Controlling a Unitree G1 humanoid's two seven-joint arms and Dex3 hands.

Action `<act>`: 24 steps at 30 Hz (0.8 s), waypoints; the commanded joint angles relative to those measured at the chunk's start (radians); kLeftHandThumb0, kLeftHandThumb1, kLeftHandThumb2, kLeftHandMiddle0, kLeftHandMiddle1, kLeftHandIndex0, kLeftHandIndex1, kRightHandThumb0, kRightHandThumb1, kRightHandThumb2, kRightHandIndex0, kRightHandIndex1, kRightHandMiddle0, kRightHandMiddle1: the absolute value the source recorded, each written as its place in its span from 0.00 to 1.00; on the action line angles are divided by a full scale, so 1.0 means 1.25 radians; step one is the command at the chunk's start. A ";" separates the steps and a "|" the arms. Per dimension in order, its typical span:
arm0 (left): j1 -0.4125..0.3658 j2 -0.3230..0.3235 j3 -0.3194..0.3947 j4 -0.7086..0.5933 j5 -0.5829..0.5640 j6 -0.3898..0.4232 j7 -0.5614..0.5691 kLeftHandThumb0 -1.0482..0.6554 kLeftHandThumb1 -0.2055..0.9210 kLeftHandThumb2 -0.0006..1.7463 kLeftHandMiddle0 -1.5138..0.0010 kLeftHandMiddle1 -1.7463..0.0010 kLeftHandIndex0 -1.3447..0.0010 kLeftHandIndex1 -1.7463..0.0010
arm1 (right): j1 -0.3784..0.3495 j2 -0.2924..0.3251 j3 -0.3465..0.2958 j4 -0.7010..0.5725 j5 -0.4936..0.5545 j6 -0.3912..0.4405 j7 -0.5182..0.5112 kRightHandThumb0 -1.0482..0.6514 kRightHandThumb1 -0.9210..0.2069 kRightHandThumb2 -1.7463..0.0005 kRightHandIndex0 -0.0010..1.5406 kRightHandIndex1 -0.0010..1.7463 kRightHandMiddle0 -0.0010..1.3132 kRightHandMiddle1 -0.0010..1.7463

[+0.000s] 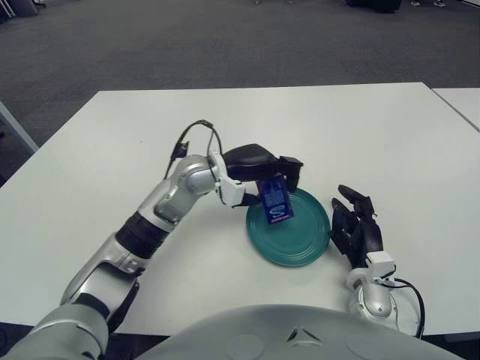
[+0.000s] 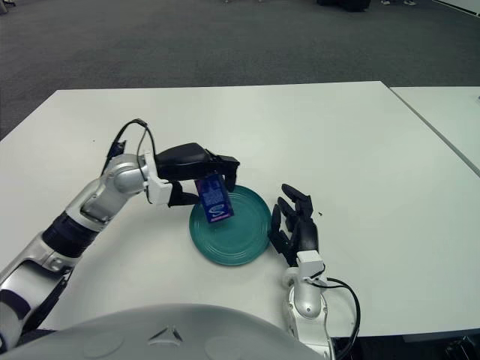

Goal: Put the gum into the plate.

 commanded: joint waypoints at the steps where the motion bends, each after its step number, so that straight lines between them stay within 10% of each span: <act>1: -0.011 0.000 -0.009 0.033 0.020 -0.023 0.008 0.61 0.33 0.79 0.53 0.00 0.47 0.20 | 0.055 0.000 0.003 0.030 -0.009 0.033 -0.003 0.18 0.00 0.55 0.23 0.15 0.00 0.45; 20: -0.022 -0.095 -0.055 0.170 0.091 -0.069 0.071 0.61 0.43 0.76 0.59 0.01 0.65 0.05 | 0.057 -0.011 0.007 0.051 0.023 -0.006 0.020 0.19 0.00 0.56 0.21 0.14 0.00 0.43; 24: -0.021 -0.096 -0.054 0.178 0.083 -0.071 0.065 0.30 0.68 0.45 0.79 0.03 0.81 0.10 | 0.063 -0.011 0.007 0.051 0.026 -0.015 0.023 0.20 0.00 0.56 0.20 0.14 0.00 0.41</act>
